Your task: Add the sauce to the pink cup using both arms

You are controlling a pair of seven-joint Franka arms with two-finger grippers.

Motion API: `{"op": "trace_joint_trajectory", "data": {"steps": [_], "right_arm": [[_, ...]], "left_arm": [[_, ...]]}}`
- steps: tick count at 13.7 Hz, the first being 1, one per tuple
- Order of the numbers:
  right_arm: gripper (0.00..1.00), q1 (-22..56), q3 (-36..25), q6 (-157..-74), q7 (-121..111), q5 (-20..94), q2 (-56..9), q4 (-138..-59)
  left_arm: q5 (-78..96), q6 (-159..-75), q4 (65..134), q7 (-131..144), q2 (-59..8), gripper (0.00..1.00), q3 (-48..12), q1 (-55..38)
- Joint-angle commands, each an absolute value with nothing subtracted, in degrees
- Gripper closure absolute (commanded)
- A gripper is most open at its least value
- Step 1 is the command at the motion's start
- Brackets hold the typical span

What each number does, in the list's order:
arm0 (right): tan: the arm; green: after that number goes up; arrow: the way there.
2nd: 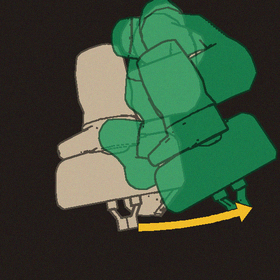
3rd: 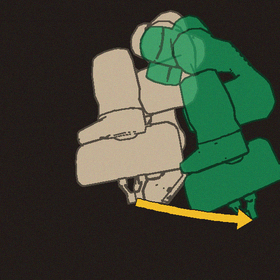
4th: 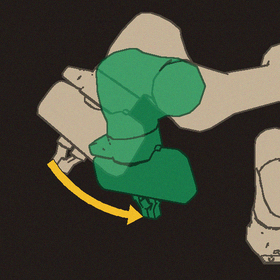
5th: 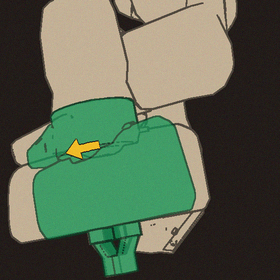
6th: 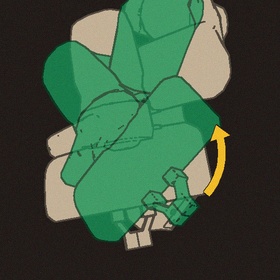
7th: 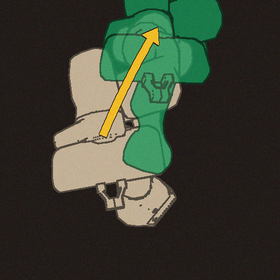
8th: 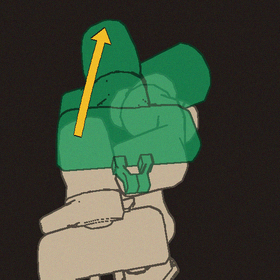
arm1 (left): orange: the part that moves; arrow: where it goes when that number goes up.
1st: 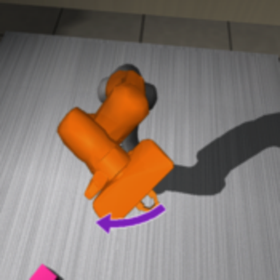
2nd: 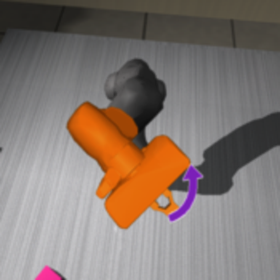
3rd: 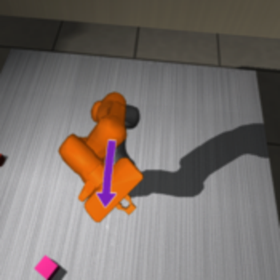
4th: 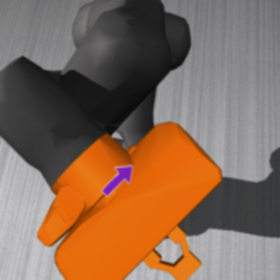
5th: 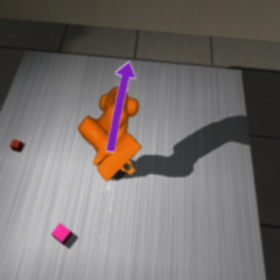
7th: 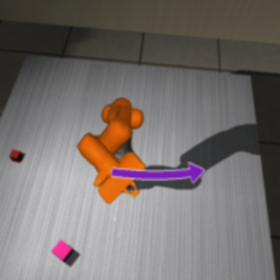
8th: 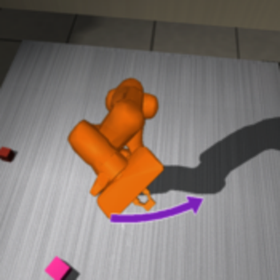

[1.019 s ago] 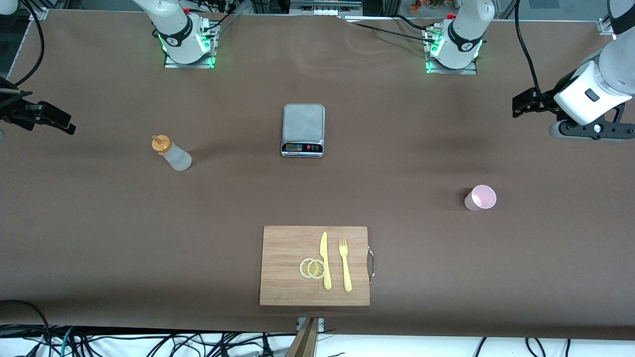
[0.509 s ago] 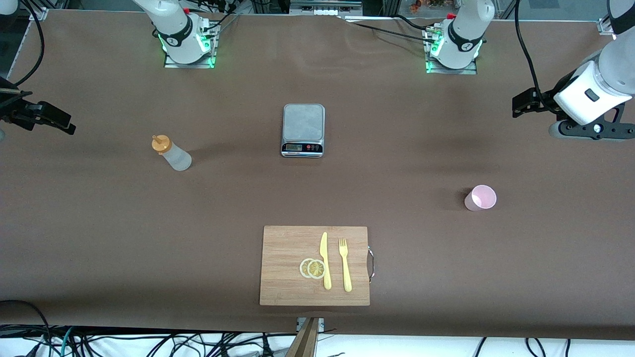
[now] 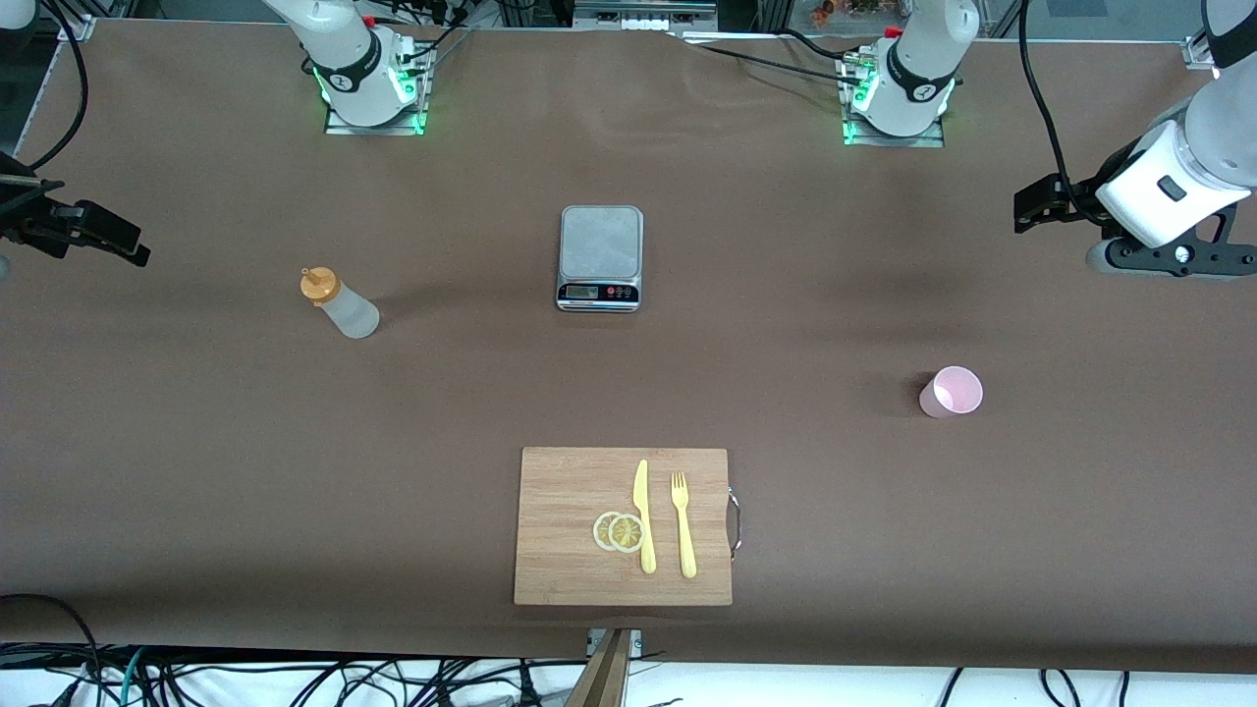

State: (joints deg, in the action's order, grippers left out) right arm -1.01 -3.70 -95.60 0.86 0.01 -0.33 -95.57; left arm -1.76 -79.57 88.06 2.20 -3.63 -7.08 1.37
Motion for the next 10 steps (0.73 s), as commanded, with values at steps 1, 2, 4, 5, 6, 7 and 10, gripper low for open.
{"op": "trace_joint_trajectory", "data": {"steps": [1,2,4,5,6,7,10], "right_arm": [[0.00,-1.6,-3.1,-95.2,1.3,0.1,1.0,-96.5],[0.00,-1.6,-3.1,-95.2,1.3,0.1,1.0,-96.5],[0.00,-1.6,-3.1,-95.2,1.3,0.1,1.0,-96.5],[0.00,-1.6,-3.1,-95.1,1.3,0.1,1.0,-96.5],[0.00,-1.6,-3.1,-95.1,1.3,0.1,1.0,-96.5],[0.00,-1.6,-3.1,-95.1,1.3,0.1,1.0,-96.5],[0.00,-1.6,-3.1,-95.1,1.3,0.1,1.0,-96.5]], "left_arm": [[-0.8,-79.3,87.3,2.8,-4.0,0.00,-7.1,1.2],[-0.7,-79.3,87.3,2.6,-4.0,0.00,-7.0,1.6],[0.5,-79.3,86.6,2.2,-5.7,0.00,-6.9,2.0],[0.5,-79.3,83.8,2.2,-7.2,0.00,-6.9,2.6],[0.5,-79.2,82.5,2.2,-8.9,0.00,-6.9,2.7],[0.4,-79.2,82.4,1.9,-9.7,0.00,-6.8,3.0],[0.2,-79.8,82.4,1.8,-13.7,0.00,-6.9,4.7]]}}
